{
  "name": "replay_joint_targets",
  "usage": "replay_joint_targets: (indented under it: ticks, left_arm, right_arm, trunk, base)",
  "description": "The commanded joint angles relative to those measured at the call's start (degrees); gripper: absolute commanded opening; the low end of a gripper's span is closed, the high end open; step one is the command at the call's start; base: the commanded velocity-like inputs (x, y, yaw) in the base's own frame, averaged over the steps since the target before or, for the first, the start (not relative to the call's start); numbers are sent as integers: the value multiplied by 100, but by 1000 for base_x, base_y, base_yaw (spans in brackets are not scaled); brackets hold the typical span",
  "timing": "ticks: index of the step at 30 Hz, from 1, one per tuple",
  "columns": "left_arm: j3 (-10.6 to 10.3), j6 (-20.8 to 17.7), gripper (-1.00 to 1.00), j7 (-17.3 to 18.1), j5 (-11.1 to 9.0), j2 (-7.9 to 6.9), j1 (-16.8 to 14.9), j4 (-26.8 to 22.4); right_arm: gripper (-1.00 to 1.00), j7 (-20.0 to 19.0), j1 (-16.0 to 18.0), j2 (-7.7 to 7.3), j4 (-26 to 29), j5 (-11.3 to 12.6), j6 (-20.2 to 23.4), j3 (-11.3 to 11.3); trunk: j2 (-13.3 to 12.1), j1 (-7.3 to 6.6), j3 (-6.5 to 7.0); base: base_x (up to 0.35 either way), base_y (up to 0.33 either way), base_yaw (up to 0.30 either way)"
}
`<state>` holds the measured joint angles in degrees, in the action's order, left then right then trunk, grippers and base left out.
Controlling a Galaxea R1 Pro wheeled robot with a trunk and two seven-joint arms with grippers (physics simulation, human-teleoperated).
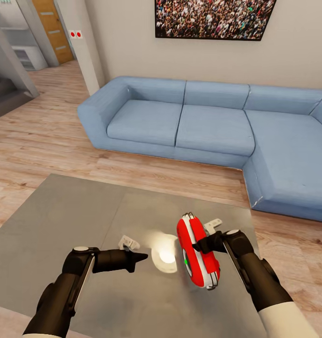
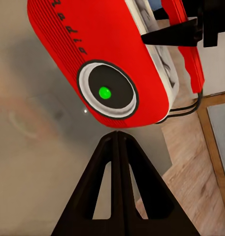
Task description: Turn on the radio receiver that's on the table in the living room.
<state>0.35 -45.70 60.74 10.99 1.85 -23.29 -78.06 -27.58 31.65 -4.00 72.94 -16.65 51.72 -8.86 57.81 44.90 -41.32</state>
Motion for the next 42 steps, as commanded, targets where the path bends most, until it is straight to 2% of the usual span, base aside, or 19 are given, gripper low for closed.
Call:
replay_joint_targets:
  ticks: [1,12,17,22,23,26,29,42]
  left_arm:
    - [0,0,-100,0,0,0,0,0]
    - [1,0,-100,-3,0,-8,0,32]
    - [0,52,-100,-397,-6,-14,0,390]
    - [2,82,-100,-509,5,-40,-8,715]
    - [6,104,-100,-513,6,-57,-8,769]
    - [22,501,-100,-530,0,-105,-16,933]
    - [25,612,-100,-536,-11,-112,-17,966]
    - [26,641,-100,-537,-26,-114,-17,934]
  right_arm:
    - [-100,-1,0,1,-5,30,0,3]
    - [-100,6,-1,4,-236,47,-320,22]
    - [-100,-8,-1,-3,-252,40,-337,33]
    - [-100,-11,-1,4,-252,34,-338,34]
    - [-100,-11,-1,4,-252,33,-338,34]
    - [-100,3,-1,11,-254,38,-331,34]
    - [-100,9,-4,20,-254,41,-330,34]
    - [-100,24,-3,66,-539,27,-357,37]
  trunk:
    - [0,0,0]
    - [0,0,0]
    - [0,0,0]
    - [0,0,0]
    - [0,0,0]
    - [0,0,0]
    - [0,0,0]
    - [0,0,0]
  base:
    - [0,0,0]
    - [0,0,0]
    - [0,0,0]
    - [0,0,0]
    - [0,0,0]
    - [0,0,0]
    - [0,0,0]
    - [0,0,0]
